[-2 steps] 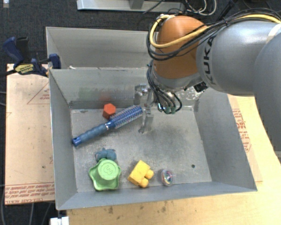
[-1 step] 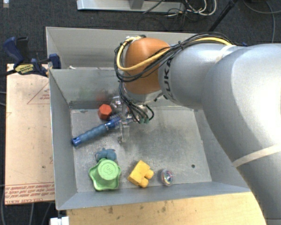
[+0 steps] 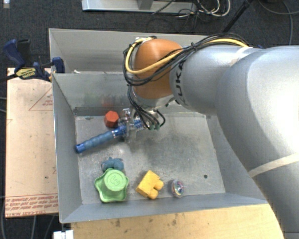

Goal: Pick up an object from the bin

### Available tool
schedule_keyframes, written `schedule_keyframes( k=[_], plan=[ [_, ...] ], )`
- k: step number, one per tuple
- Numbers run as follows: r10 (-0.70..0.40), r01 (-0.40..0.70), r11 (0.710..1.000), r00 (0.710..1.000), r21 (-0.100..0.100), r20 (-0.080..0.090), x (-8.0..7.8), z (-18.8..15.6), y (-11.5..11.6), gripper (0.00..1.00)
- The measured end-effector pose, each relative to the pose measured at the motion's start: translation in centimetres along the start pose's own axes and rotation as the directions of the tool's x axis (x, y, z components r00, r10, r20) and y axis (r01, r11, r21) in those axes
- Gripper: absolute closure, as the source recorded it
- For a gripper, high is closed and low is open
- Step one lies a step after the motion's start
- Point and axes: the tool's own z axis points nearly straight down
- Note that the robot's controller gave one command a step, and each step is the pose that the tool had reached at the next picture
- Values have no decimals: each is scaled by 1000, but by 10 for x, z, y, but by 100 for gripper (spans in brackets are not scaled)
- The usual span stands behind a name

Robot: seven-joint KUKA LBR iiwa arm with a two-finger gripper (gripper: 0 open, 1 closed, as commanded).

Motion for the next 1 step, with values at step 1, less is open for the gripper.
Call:
schedule_keyframes(
  k=[1],
  plan=[
    [20,-20,1000,1000,-4,10,17,-133,19,100]
  ],
)
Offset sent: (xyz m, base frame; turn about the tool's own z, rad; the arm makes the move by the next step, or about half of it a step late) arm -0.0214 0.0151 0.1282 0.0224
